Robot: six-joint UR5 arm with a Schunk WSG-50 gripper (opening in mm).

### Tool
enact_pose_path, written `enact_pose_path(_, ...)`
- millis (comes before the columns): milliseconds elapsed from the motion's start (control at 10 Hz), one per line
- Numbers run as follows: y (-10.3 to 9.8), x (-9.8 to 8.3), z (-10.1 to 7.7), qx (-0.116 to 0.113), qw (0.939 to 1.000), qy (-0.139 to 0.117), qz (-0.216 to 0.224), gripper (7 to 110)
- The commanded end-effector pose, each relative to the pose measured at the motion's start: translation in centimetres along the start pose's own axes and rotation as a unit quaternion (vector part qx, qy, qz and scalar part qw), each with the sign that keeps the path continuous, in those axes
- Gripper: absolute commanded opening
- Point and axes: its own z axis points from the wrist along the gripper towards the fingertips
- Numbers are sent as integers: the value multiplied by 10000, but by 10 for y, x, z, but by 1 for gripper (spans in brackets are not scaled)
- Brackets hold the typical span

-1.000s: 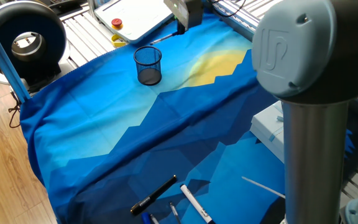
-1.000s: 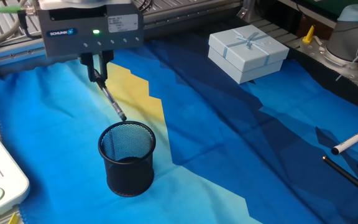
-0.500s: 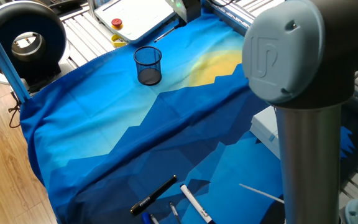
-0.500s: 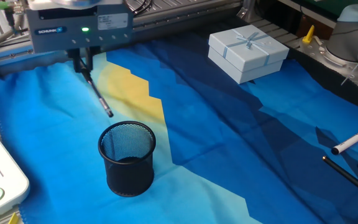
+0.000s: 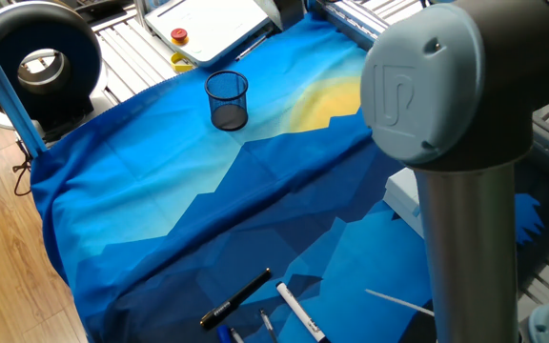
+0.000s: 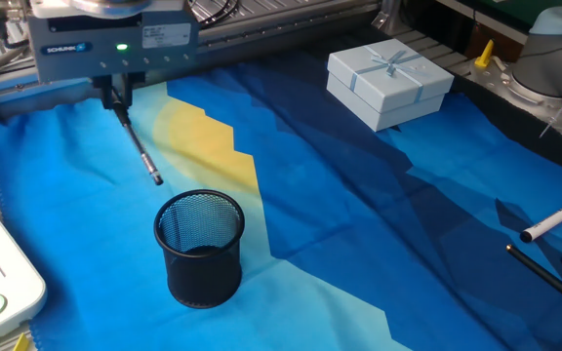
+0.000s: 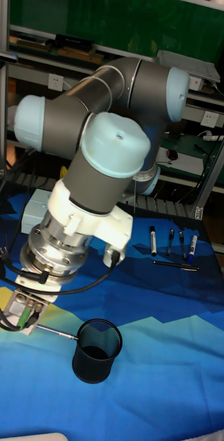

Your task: Put the pen into the pen holder

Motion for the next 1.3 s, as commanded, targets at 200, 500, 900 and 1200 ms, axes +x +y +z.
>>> enact_pose_path(200, -3, -9, -6, 10, 9997, 261, 13, 7)
enact_pose_path(500, 6, -10, -7, -119, 9984, 371, -408, 7)
enact_pose_path(900, 14, -32, -5, -156, 9985, 322, -405, 7)
enact_pose_path(1200, 21, -21, -5, -236, 9957, 777, -449, 7)
